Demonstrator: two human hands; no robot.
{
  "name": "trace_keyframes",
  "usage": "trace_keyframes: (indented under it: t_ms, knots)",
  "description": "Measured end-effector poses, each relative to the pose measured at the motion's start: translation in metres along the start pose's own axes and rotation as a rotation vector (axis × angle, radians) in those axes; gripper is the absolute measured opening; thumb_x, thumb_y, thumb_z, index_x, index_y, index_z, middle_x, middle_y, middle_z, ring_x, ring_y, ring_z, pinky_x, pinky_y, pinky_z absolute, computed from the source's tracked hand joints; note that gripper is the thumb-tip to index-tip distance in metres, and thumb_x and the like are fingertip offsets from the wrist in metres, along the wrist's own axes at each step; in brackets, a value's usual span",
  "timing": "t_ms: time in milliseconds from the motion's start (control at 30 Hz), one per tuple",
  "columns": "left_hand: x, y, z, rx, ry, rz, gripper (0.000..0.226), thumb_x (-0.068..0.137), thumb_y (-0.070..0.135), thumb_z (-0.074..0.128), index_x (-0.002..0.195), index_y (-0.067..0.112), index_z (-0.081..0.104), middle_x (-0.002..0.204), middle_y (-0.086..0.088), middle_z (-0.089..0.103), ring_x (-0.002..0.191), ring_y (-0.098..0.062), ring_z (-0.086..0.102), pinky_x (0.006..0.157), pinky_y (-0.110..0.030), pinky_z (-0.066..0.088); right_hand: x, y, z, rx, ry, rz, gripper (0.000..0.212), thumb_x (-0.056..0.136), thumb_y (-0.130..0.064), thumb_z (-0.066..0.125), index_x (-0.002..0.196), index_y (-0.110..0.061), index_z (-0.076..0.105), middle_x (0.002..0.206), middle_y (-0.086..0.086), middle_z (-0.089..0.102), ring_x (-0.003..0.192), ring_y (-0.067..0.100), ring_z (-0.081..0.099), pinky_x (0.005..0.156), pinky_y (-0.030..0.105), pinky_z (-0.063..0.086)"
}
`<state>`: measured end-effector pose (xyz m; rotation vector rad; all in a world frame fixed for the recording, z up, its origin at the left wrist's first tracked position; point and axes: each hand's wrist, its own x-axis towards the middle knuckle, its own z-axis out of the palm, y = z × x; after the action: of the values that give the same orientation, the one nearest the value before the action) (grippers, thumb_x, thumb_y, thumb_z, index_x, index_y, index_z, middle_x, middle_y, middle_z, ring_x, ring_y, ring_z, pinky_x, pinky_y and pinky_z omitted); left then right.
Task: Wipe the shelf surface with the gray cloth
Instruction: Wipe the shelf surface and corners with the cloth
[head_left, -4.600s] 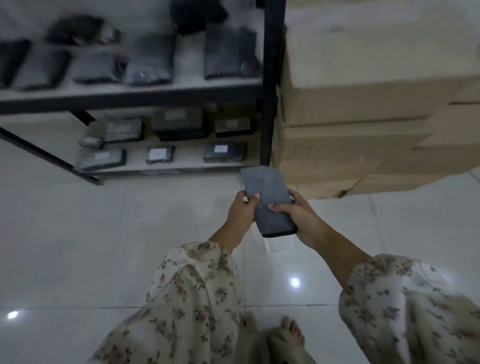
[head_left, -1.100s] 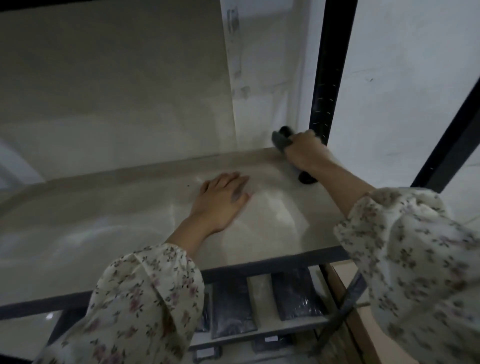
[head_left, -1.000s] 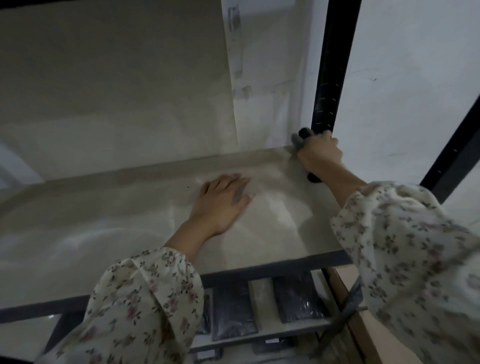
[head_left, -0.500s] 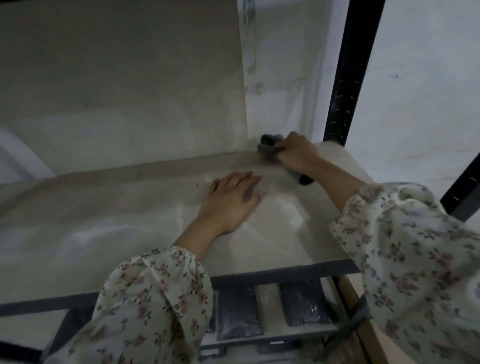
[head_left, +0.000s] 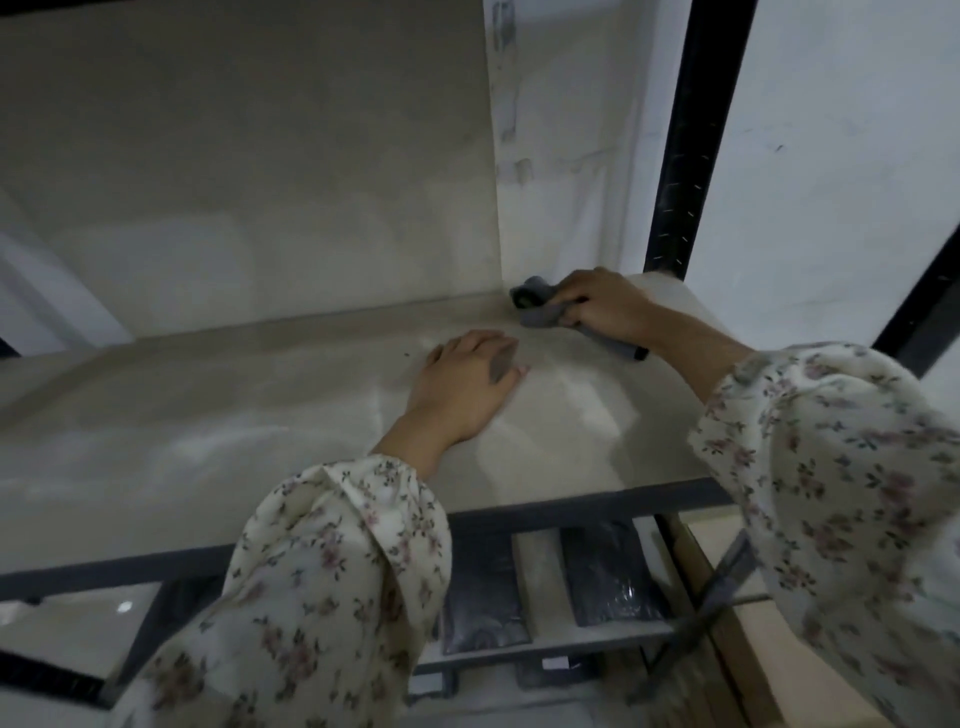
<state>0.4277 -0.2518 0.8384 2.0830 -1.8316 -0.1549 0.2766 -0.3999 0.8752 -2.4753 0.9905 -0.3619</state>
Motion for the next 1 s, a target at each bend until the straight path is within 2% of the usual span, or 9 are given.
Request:
trace_keyframes:
  t_ms: [167, 333, 433, 500, 600, 667, 800, 900, 1000]
  knots:
    - [-0.026, -0.005, -0.004, 0.052, -0.038, 0.021, 0.05, 0.097, 0.043, 0.032, 0.144, 0.026, 0.03, 0.154, 0.004, 0.027, 0.139, -0.017, 0.027, 0.115, -0.035, 0.016, -0.041, -0.016, 0.004, 0.253, -0.092, -0.035, 0.027, 0.081, -0.01, 0.057, 0.08, -0.034, 0.068, 0.109, 0.001, 0.061, 0.107, 0.021, 0.053, 0.095, 0.029, 0.037]
    - [-0.06, -0.011, -0.008, 0.081, -0.013, 0.076, 0.048, 0.098, 0.039, 0.033, 0.144, 0.025, 0.031, 0.152, 0.004, 0.03, 0.139, -0.016, 0.028, 0.113, -0.034, 0.019, -0.091, -0.037, 0.017, 0.466, -0.045, -0.055, 0.022, 0.08, -0.002, 0.061, 0.082, -0.022, 0.07, 0.102, -0.001, 0.062, 0.1, 0.017, 0.056, 0.092, 0.023, 0.041]
    - [-0.075, -0.011, -0.013, 0.099, -0.012, 0.081, 0.049, 0.097, 0.035, 0.036, 0.144, 0.022, 0.03, 0.153, 0.002, 0.029, 0.141, -0.015, 0.024, 0.114, -0.035, 0.018, -0.129, -0.051, 0.023, 0.39, -0.161, -0.118, 0.02, 0.084, -0.003, 0.06, 0.092, -0.017, 0.072, 0.106, -0.002, 0.062, 0.098, 0.008, 0.056, 0.088, 0.01, 0.04]
    - [-0.083, -0.008, -0.014, 0.123, -0.022, 0.087, 0.051, 0.096, 0.035, 0.038, 0.145, 0.024, 0.028, 0.155, 0.002, 0.026, 0.143, -0.016, 0.02, 0.116, -0.038, 0.017, -0.147, -0.058, 0.021, 0.382, -0.225, -0.164, 0.021, 0.085, -0.001, 0.058, 0.098, -0.009, 0.072, 0.108, 0.002, 0.063, 0.099, 0.009, 0.057, 0.088, 0.012, 0.041]
    - [-0.09, -0.002, -0.012, 0.134, -0.013, 0.085, 0.05, 0.097, 0.042, 0.03, 0.145, 0.028, 0.026, 0.155, 0.005, 0.024, 0.144, -0.015, 0.018, 0.117, -0.04, 0.014, -0.142, -0.06, 0.007, 0.49, 0.02, -0.075, 0.021, 0.084, 0.0, 0.058, 0.1, -0.009, 0.069, 0.103, 0.001, 0.062, 0.093, 0.01, 0.057, 0.083, 0.015, 0.042]
    - [-0.094, 0.0, -0.011, 0.132, -0.022, 0.081, 0.05, 0.098, 0.044, 0.027, 0.146, 0.03, 0.023, 0.156, 0.007, 0.021, 0.144, -0.013, 0.014, 0.117, -0.04, 0.01, -0.124, -0.05, 0.002, 0.383, 0.205, 0.074, 0.019, 0.085, -0.008, 0.058, 0.1, -0.012, 0.068, 0.102, 0.001, 0.06, 0.095, 0.015, 0.055, 0.083, 0.022, 0.039]
    - [-0.096, 0.001, -0.012, 0.152, -0.024, 0.087, 0.051, 0.098, 0.043, 0.027, 0.146, 0.028, 0.023, 0.156, 0.006, 0.022, 0.144, -0.013, 0.015, 0.117, -0.041, 0.011, -0.126, -0.058, 0.026, 0.05, 0.161, 0.156, 0.018, 0.084, -0.03, 0.053, 0.089, -0.025, 0.069, 0.097, 0.005, 0.063, 0.09, 0.026, 0.059, 0.076, 0.035, 0.047]
    - [-0.096, 0.003, -0.014, 0.138, 0.0, 0.095, 0.051, 0.096, 0.038, 0.035, 0.144, 0.022, 0.029, 0.152, 0.0, 0.031, 0.14, -0.018, 0.025, 0.115, -0.041, 0.019, -0.152, -0.088, 0.043, 0.207, 0.056, 0.004, 0.019, 0.086, -0.014, 0.058, 0.098, -0.011, 0.072, 0.093, 0.001, 0.061, 0.085, 0.013, 0.054, 0.073, 0.01, 0.039]
    - [-0.097, 0.0, -0.014, 0.153, -0.024, 0.101, 0.051, 0.097, 0.04, 0.031, 0.145, 0.024, 0.027, 0.154, 0.002, 0.026, 0.143, -0.017, 0.02, 0.117, -0.042, 0.015, -0.159, -0.087, 0.034, 0.473, 0.101, 0.075, 0.017, 0.086, -0.004, 0.056, 0.096, -0.009, 0.069, 0.084, -0.002, 0.061, 0.075, 0.002, 0.057, 0.072, 0.015, 0.041]
